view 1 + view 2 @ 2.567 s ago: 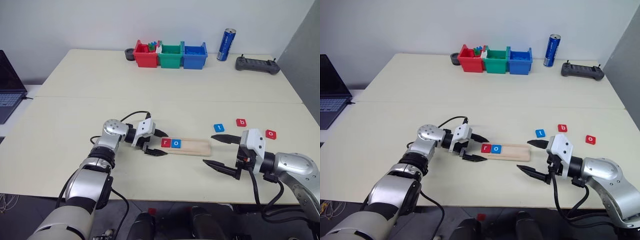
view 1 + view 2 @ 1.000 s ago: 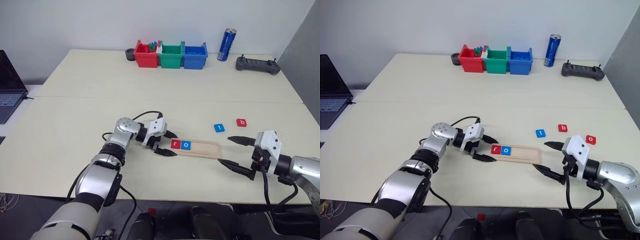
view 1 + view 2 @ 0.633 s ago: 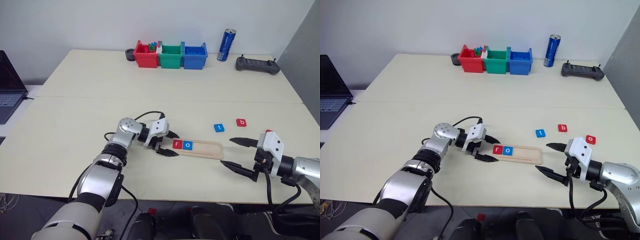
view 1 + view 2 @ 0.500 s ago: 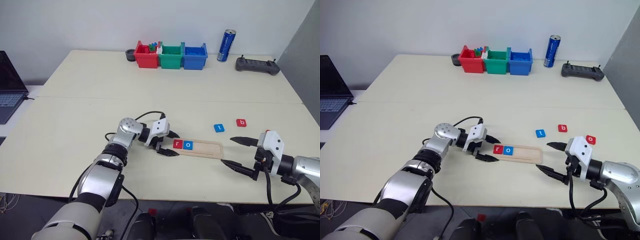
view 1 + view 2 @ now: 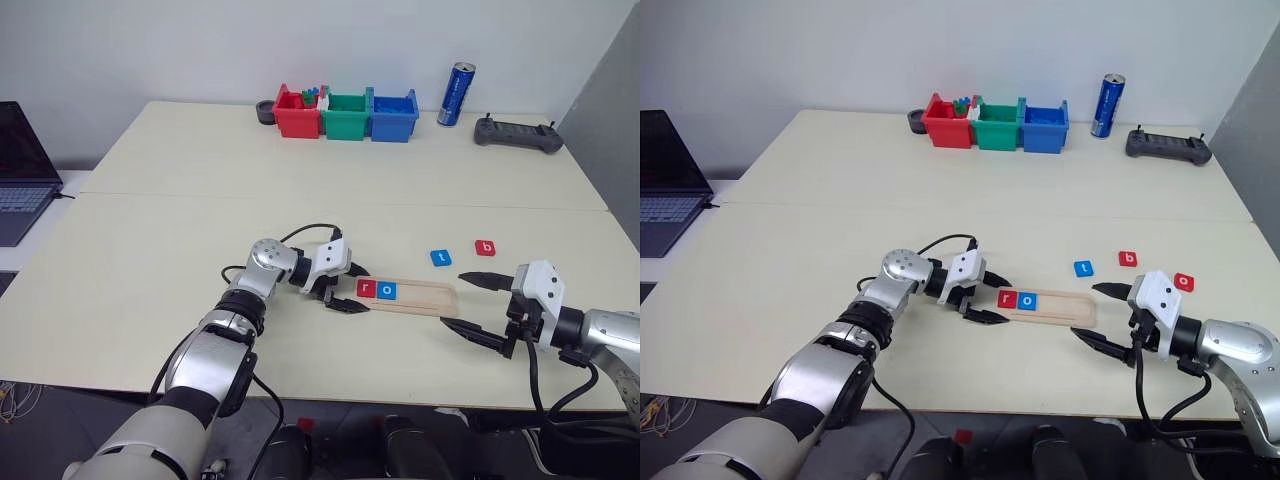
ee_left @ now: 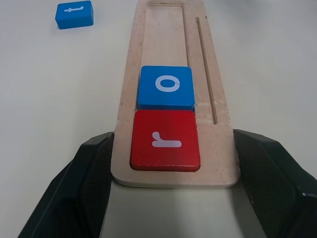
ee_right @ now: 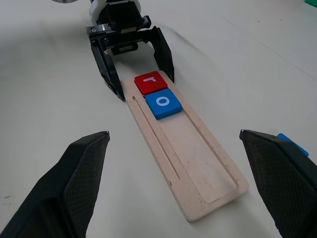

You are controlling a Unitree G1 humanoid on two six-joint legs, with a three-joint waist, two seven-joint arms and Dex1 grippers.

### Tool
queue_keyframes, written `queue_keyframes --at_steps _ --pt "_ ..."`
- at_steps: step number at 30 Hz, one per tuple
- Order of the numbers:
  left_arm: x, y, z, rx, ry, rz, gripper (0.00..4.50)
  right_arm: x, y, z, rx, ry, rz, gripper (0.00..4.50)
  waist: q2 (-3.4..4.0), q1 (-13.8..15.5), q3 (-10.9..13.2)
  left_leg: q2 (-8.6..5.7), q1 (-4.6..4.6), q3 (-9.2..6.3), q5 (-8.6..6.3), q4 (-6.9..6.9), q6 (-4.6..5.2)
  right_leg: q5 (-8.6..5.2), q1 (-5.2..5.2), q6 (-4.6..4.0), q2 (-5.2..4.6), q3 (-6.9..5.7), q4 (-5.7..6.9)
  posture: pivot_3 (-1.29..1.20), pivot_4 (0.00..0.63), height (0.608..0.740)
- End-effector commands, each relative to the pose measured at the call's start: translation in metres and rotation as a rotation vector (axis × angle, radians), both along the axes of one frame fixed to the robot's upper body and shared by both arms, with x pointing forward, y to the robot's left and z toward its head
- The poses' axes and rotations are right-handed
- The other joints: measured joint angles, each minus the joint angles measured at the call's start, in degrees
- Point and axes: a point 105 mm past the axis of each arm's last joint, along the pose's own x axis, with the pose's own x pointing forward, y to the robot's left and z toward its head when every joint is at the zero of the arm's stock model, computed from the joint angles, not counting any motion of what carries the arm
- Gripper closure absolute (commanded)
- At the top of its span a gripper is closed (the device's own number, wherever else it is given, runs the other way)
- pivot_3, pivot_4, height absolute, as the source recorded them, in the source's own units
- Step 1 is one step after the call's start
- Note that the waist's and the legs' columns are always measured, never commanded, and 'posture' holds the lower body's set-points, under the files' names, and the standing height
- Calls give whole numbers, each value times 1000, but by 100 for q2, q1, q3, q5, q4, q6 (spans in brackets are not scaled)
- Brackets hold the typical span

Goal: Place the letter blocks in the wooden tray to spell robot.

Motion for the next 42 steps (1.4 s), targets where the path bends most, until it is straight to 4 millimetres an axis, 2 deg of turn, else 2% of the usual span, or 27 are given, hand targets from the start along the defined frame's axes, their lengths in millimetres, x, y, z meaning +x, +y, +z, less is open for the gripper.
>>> queue_keyframes --at_steps 1,7,16,18,21,26,30,34,42 --pt "-1 -2 -1 9 -16 -5 136 0 3 9 -10 -46 26 0 0 1 0 0 0 0 0 0 0 0 0 0 0 0 0 0 150 740" --pt "-1 1 7 -18 -13 -13 41 1 5 8 -5 -49 25 0 0 0 0 1 1 -1 0 0 0 0 0 0 0 0 0 0 150 740" --pt "-1 21 43 -73 -44 -36 41 6 -1 9 26 -57 -89 0 0 -21 1 4 2 -1 0 -4 0 0 0 0 3 0 2 0 150 740" --pt "-2 23 53 -95 -55 -32 41 16 -12 8 8 -80 -192 0 0 -20 0 4 2 -1 0 -4 0 0 0 0 3 0 2 0 150 740" --pt "-7 21 69 -162 -70 -9 41 39 -43 18 46 -152 -504 0 0 -23 0 7 2 -2 0 -5 -1 0 -1 0 3 0 2 0 150 740" --pt "-20 4 76 -247 -82 34 41 45 -72 15 71 -179 -829 0 2 17 0 8 1 -4 0 -7 -1 0 -2 -1 1 0 -1 0 150 740" --pt "-23 -5 74 -298 -68 92 41 51 -67 9 95 -176 -936 0 3 17 -1 6 3 0 0 -7 -1 0 -3 -1 1 5 1 0 150 740" --pt "-25 -16 73 -330 -89 102 41 70 -63 7 162 -161 -1031 0 7 -32 -3 8 13 8 0 -11 -1 0 -2 -2 4 12 4 0 150 740" --pt "-33 -25 73 -354 -51 69 41 102 -55 -2 221 -123 -1064 0 8 -28 -3 7 10 9 0 -14 -1 0 -3 -2 3 12 0 0 150 740"
